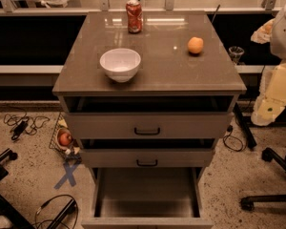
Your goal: Place orange into bottom drawer
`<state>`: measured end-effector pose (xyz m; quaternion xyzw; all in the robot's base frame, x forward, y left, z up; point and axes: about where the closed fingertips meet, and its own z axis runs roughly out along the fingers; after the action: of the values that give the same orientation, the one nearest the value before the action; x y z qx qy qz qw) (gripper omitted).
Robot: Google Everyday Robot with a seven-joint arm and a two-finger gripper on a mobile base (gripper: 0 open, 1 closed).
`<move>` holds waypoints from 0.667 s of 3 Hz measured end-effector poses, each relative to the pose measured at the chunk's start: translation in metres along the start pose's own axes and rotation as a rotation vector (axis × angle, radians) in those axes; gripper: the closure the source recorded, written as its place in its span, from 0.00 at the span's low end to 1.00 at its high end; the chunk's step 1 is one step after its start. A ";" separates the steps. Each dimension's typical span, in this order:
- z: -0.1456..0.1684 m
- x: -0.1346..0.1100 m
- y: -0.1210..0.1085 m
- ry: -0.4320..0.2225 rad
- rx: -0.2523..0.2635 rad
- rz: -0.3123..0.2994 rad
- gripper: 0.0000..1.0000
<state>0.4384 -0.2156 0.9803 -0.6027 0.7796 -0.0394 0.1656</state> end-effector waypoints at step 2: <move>0.007 -0.010 -0.039 -0.094 0.075 0.025 0.00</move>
Offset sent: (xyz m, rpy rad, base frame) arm 0.0945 -0.0044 0.0082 0.1831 -0.1915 -0.0349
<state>0.4787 -0.2159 0.9857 -0.5875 0.7764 -0.0382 0.2250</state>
